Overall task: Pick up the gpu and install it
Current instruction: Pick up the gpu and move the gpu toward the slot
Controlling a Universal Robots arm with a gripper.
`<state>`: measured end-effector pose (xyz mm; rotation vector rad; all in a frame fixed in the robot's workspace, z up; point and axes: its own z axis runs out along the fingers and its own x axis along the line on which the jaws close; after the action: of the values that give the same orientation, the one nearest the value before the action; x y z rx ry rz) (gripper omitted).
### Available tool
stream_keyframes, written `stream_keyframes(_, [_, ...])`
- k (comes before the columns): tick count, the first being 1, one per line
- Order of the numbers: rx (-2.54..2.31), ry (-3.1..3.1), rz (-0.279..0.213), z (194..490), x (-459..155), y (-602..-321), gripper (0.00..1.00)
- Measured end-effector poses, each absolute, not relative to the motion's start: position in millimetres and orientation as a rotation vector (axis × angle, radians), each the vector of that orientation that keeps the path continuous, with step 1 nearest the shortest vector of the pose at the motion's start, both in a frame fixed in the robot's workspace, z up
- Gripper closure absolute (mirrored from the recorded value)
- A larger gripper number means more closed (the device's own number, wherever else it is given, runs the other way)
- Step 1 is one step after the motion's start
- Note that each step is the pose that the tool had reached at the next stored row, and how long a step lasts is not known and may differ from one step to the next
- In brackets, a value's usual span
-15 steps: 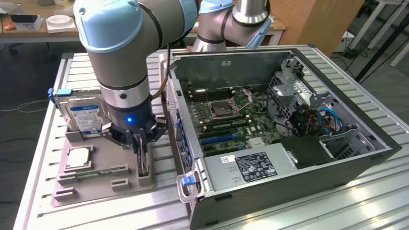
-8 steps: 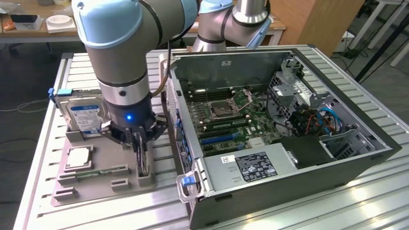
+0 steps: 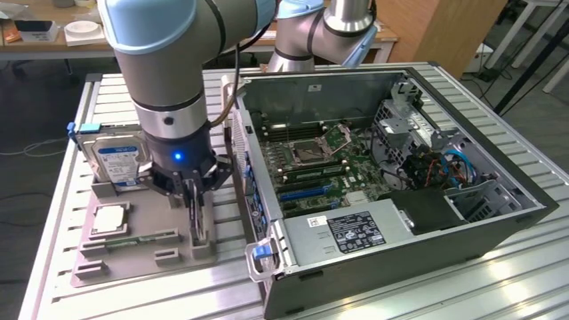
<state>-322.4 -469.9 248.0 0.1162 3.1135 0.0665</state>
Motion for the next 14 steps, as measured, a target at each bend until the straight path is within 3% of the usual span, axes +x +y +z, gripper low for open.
stream_keyframes(14, [0.116, 3.114, 0.066, 277.6, -322.3, -469.9, 0.74])
